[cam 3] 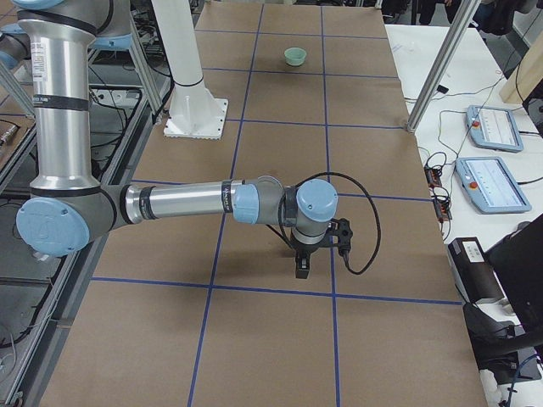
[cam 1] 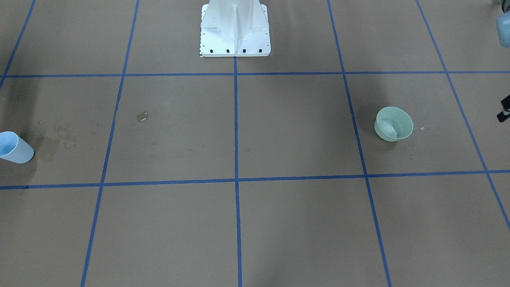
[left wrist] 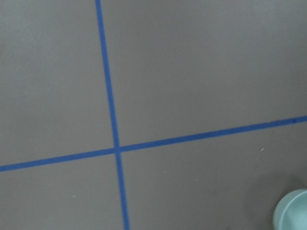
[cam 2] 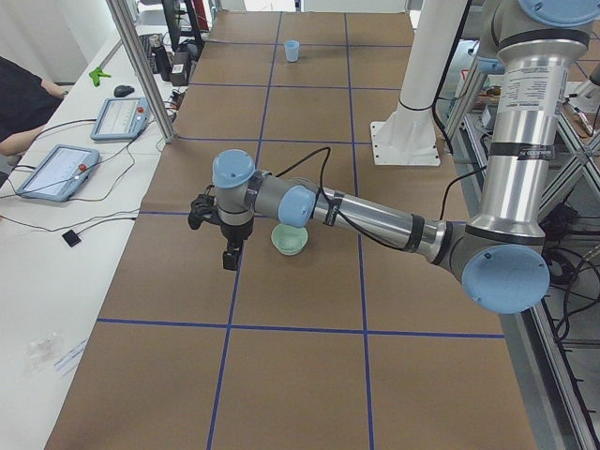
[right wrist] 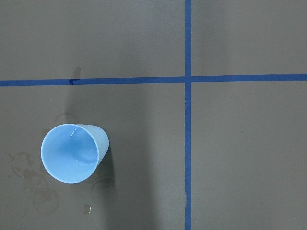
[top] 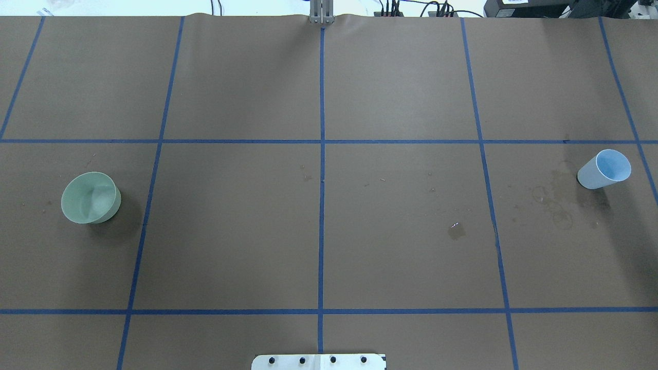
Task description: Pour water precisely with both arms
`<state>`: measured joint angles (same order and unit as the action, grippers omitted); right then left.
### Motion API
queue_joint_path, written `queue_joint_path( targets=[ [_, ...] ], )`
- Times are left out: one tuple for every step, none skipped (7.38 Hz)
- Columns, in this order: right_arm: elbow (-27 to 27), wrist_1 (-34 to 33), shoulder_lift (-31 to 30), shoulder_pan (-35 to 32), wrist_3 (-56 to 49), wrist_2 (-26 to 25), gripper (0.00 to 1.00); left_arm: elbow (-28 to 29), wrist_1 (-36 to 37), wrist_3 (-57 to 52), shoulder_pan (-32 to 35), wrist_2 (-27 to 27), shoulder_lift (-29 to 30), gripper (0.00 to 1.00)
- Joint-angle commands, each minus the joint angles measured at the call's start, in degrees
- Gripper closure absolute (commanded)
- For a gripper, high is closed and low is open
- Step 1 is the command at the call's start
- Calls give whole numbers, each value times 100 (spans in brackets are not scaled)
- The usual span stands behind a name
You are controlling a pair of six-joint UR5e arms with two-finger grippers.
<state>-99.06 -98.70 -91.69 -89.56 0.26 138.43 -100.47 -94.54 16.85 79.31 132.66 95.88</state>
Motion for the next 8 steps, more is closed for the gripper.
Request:
queue_joint_path(
  targets=[
    [-8,0,19,0,0,0,0,255,-779,1245,-640,346,10,0],
    [-8,0,10,0,0,0,0,291,-1664,2417,-975,322,-225,0],
    [-17,0,2,0,9,0,0,396,-2856,3377,-1474,-70,-515,0],
    [-8,0,2,0,0,0,0,562,-3582,4013,-2097,-518,-640,0],
    [9,0,2,0,-8,0,0,651,-3658,4054,-2303,-661,-667,0],
    [0,0,2,9,-8,0,0,678,-3659,4037,-2366,-663,-667,0],
    [0,0,-7,0,-8,0,0,678,-3659,4002,-2367,-663,-702,0],
    [0,0,-7,0,-8,0,0,678,-3659,3984,-2367,-663,-798,0]
  ],
)
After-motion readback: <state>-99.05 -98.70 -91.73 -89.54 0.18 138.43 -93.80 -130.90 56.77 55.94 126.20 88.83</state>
